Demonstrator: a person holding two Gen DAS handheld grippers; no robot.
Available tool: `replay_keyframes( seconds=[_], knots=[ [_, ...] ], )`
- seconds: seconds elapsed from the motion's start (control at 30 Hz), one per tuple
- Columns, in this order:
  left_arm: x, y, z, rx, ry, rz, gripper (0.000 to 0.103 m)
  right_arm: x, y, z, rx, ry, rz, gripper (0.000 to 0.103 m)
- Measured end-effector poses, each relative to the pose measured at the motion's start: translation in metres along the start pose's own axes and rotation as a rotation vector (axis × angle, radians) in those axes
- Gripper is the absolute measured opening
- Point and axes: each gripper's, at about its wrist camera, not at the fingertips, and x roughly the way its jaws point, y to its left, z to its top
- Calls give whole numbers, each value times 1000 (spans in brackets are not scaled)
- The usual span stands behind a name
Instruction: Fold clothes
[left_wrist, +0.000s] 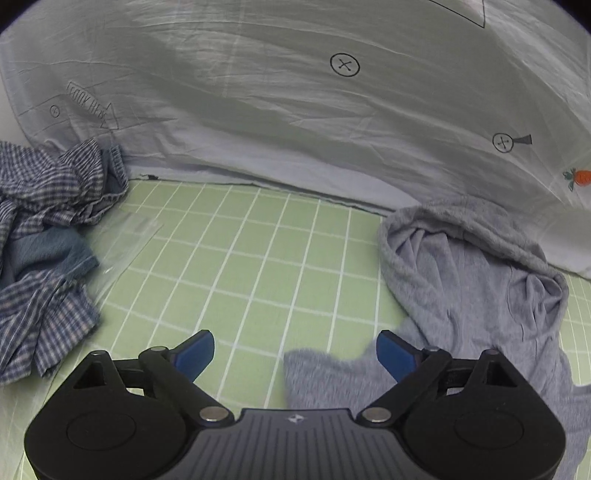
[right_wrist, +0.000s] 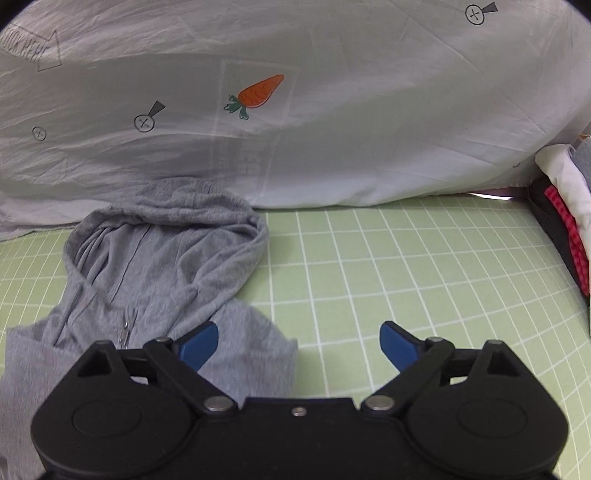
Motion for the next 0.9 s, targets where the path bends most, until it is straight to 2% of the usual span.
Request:
replay_keyframes(
  seconds=[0.17,0.33,0.5,0.63,0.73,0.9],
  knots=[
    [41,-20,35,17,-26,-45,95,49,2,35,-2,-7,-11,96],
    [77,-34,53,53,-25,-84,95,98,8,58,-27,13,-8,96],
    [101,-46,58,102,-7,-18,95,129,15,62,-89,44,-43,96],
    [112,-46,60,134,8,48,95,134,7,66,-76,44,-50,96],
    [108,-40,59,104,-2,51,95,128,2,67,-64,26,-54,96],
    [67,-29,56,37,-89,66,95,101,-5,65,-37,-33,-68,96]
  ],
)
